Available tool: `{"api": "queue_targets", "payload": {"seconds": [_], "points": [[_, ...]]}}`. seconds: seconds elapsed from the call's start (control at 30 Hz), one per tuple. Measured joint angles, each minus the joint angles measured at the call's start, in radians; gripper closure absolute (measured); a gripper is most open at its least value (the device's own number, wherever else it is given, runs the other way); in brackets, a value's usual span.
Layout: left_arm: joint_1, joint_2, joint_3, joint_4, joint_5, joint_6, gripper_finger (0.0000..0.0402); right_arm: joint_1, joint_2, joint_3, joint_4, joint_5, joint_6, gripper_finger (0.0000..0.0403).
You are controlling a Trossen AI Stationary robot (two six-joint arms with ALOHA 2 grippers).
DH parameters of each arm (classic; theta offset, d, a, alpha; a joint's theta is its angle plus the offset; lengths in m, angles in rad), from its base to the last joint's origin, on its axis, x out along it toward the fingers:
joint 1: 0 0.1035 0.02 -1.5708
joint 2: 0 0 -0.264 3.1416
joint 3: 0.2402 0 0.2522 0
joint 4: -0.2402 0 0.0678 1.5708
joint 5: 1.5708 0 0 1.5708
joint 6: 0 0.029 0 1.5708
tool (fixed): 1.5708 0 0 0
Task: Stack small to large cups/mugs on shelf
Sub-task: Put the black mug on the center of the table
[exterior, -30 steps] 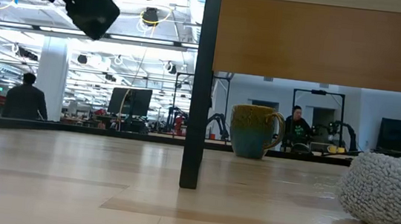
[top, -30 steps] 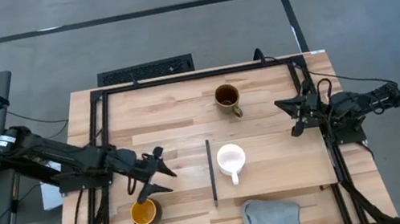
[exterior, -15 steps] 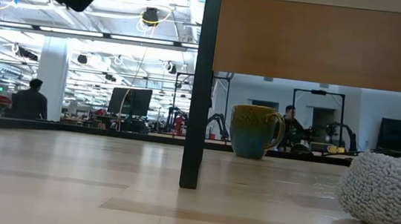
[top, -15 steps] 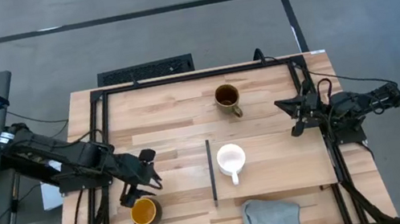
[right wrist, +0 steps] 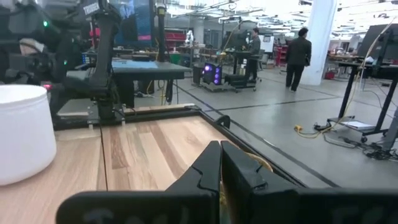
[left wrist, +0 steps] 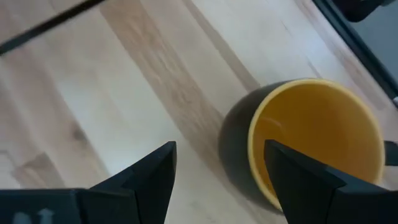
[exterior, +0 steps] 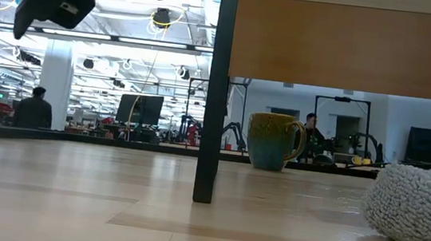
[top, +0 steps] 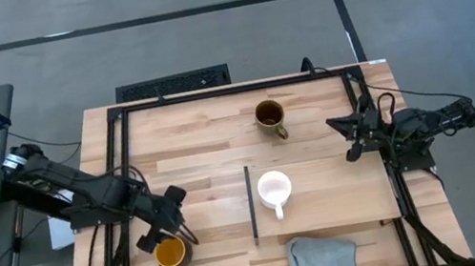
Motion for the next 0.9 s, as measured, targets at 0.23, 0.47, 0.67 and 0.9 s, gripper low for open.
{"api": "queue_targets", "payload": {"seconds": [0.23, 0.47, 0.67, 0.9], "points": [[-0.023, 0.022, 0.000, 0.031, 0.022, -0.048, 0.0168, -0.024, 0.000, 0.000, 0.025, 0.000, 0.000, 0.0369], [-0.027, 0.051, 0.000, 0.021, 0.045, -0.117, 0.0168, -0.049, 0.000, 0.000, 0.025, 0.000, 0.010, 0.0369], [-0.028, 0.110, 0.000, 0.025, 0.047, -0.128, 0.0168, -0.052, 0.001, 0.001, 0.030, 0.000, 0.011, 0.0369], [-0.027, 0.197, 0.000, 0.029, 0.040, -0.218, 0.0168, -0.052, 0.001, 0.001, 0.042, 0.000, 0.010, 0.0369]]}}
